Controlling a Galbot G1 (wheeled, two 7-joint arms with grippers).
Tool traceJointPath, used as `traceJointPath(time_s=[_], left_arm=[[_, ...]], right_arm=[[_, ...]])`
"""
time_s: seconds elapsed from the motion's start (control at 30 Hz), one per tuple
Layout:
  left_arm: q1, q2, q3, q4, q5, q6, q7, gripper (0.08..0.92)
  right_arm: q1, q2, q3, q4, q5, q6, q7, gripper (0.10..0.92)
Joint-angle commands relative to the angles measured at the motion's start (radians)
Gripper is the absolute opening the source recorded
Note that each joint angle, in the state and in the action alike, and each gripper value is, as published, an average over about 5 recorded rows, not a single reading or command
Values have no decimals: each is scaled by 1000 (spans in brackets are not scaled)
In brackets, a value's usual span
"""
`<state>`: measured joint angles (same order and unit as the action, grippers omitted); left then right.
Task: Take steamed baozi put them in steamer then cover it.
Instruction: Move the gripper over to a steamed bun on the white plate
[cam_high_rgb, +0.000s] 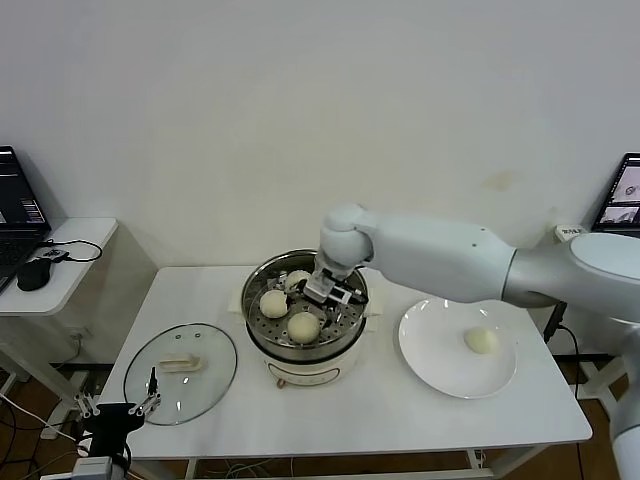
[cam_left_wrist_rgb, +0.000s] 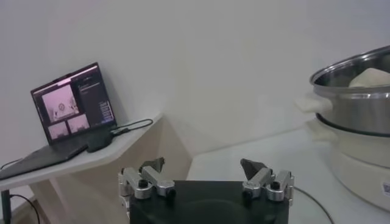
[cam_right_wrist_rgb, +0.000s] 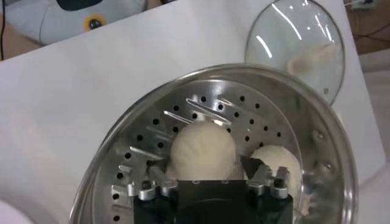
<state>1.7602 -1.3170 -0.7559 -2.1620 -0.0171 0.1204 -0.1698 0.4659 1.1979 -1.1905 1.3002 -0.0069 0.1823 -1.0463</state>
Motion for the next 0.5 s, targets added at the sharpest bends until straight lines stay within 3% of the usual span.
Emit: traceJointPath(time_s=[0.03, 0.27, 0.5], left_arm=[[-5, 5, 2, -3, -1, 2, 1, 823], [-10, 18, 6, -10, -4, 4, 3, 823], [-14, 27, 23, -9, 0, 4, 3, 823]], right_arm=[[69, -165, 90, 63, 67, -181, -23, 822], [48, -399, 137, 182, 95, -431, -21, 823], [-173, -663, 304, 230, 9, -445, -50, 823]])
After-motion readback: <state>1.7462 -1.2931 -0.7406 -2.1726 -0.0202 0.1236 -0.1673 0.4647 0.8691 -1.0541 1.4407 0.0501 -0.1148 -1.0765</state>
